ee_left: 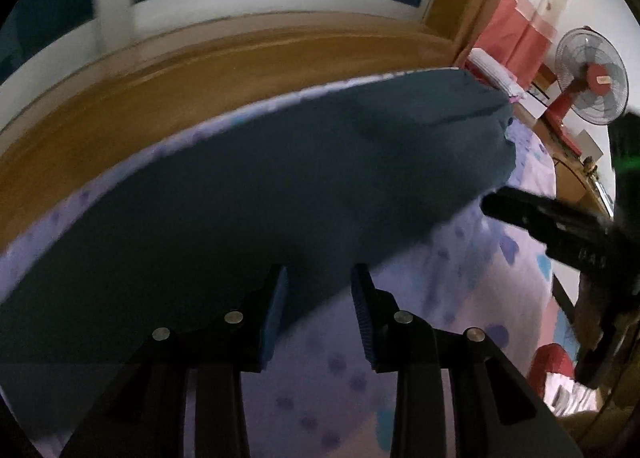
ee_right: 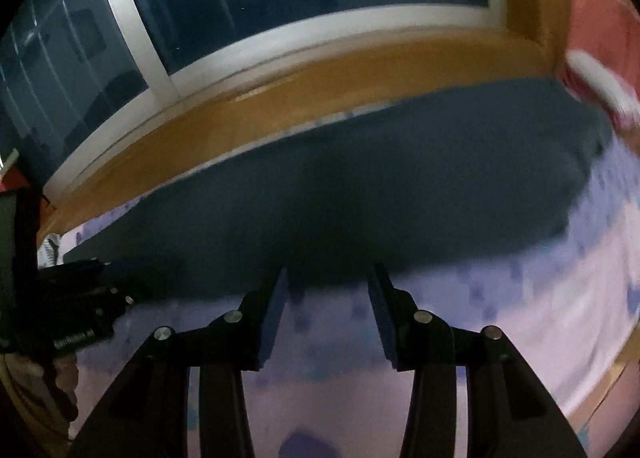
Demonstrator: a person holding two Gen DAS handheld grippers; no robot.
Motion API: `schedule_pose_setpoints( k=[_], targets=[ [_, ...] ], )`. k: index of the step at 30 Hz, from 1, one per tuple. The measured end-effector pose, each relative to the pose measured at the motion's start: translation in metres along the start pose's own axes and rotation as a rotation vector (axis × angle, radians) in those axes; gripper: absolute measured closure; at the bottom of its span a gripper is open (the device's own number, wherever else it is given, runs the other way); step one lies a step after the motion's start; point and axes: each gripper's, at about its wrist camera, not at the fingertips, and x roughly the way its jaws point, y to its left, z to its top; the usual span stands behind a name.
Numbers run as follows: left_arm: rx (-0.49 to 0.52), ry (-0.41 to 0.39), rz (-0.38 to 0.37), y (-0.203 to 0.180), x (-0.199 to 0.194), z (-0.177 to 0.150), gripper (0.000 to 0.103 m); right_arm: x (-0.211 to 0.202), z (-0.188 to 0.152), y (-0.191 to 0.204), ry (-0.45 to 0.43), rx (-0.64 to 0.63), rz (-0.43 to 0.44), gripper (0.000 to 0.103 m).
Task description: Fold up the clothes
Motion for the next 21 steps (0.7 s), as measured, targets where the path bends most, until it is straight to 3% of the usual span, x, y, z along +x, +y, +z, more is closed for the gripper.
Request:
schedule_pose_setpoints(
  k=[9,11,13,21],
  targets=[
    [0.015,0.041,0.043,0.009,0.064,0.046,0.065,0.093,0.075,0.002,0.032,-0.120,-0.028,0.061],
    [0.011,0.037,0.036,0.008,0.066,0.047,0.059,0.115,0.089,0.002,0.043,-0.146,-0.032,0.061],
    [0.003,0.033,0.010,0.008,0.067,0.046,0.045,0.138,0.103,0.002,0.054,-0.172,-0.036,0.061],
    [0.066,0.045,0.056,-0.007,0.073,0.046,0.033,0.175,0.135,0.003,0.031,-0.189,0.006,0.054]
  ],
)
